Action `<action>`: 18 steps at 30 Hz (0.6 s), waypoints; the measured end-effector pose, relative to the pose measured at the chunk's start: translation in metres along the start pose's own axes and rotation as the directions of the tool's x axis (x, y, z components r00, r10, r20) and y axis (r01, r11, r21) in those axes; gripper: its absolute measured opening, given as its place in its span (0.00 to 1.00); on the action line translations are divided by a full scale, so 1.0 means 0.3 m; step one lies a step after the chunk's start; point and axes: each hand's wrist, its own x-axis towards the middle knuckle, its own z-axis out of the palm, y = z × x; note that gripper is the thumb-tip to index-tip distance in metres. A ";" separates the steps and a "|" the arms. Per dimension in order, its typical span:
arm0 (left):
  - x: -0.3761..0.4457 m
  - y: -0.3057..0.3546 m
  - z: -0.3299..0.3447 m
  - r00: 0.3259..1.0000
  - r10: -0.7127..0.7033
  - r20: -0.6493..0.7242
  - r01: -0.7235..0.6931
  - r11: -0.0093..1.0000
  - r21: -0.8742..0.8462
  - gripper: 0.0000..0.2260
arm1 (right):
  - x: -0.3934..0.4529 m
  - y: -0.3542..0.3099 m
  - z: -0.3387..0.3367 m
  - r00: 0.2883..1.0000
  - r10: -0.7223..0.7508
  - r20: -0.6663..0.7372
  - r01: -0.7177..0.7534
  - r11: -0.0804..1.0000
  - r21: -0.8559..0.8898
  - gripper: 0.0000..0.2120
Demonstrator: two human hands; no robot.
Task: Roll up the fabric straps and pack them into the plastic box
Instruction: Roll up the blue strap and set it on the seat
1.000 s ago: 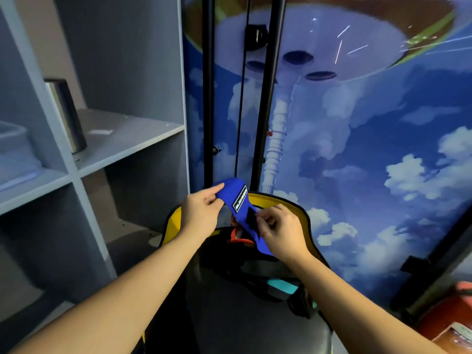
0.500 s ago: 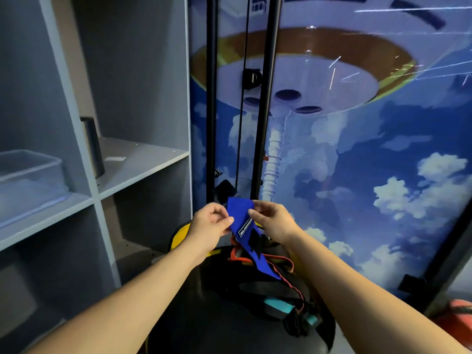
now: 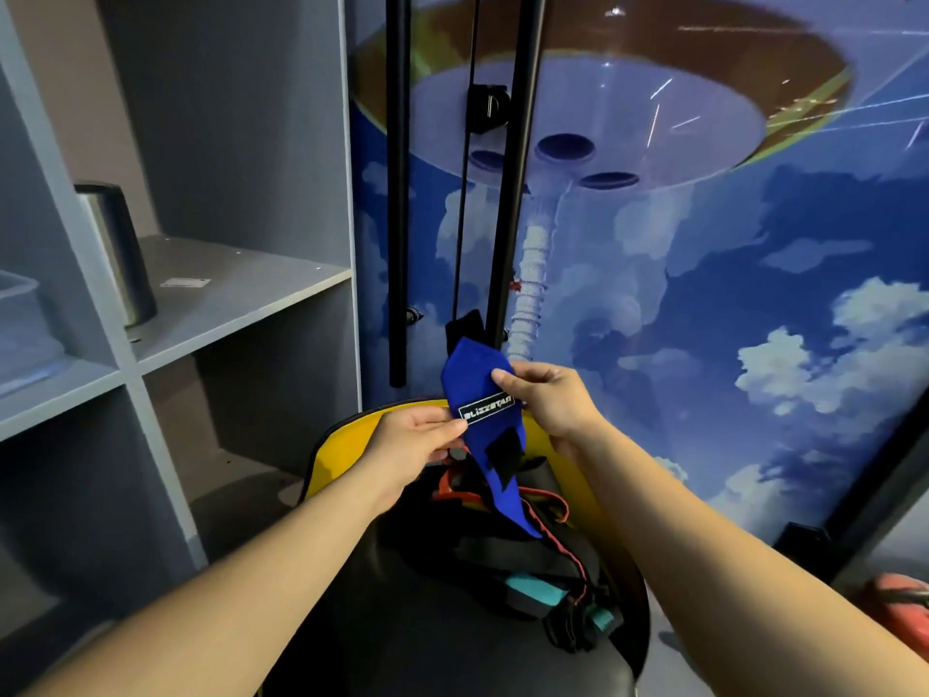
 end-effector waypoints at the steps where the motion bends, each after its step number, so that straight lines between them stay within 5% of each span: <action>1: 0.004 -0.017 0.017 1.000 0.000 0.003 0.000 1.000 0.030 0.04 | 0.004 -0.003 -0.001 1.000 -0.002 -0.002 0.002 1.000 0.004 0.08; 6: 0.043 -0.036 0.055 0.998 0.060 -0.029 -0.060 0.998 0.011 0.05 | 0.041 0.016 -0.044 0.999 -0.048 -0.005 0.048 0.999 -0.017 0.10; 13: 0.129 0.060 0.014 0.996 0.081 -0.048 -0.089 0.971 -0.222 0.07 | 0.031 0.146 -0.130 0.986 0.073 0.152 -0.040 0.977 -0.208 0.05; 18: 0.154 0.097 -0.021 0.991 0.047 -0.125 -0.086 0.941 -0.328 0.08 | 0.049 0.113 -0.091 0.988 0.000 0.157 0.015 0.995 -0.094 0.06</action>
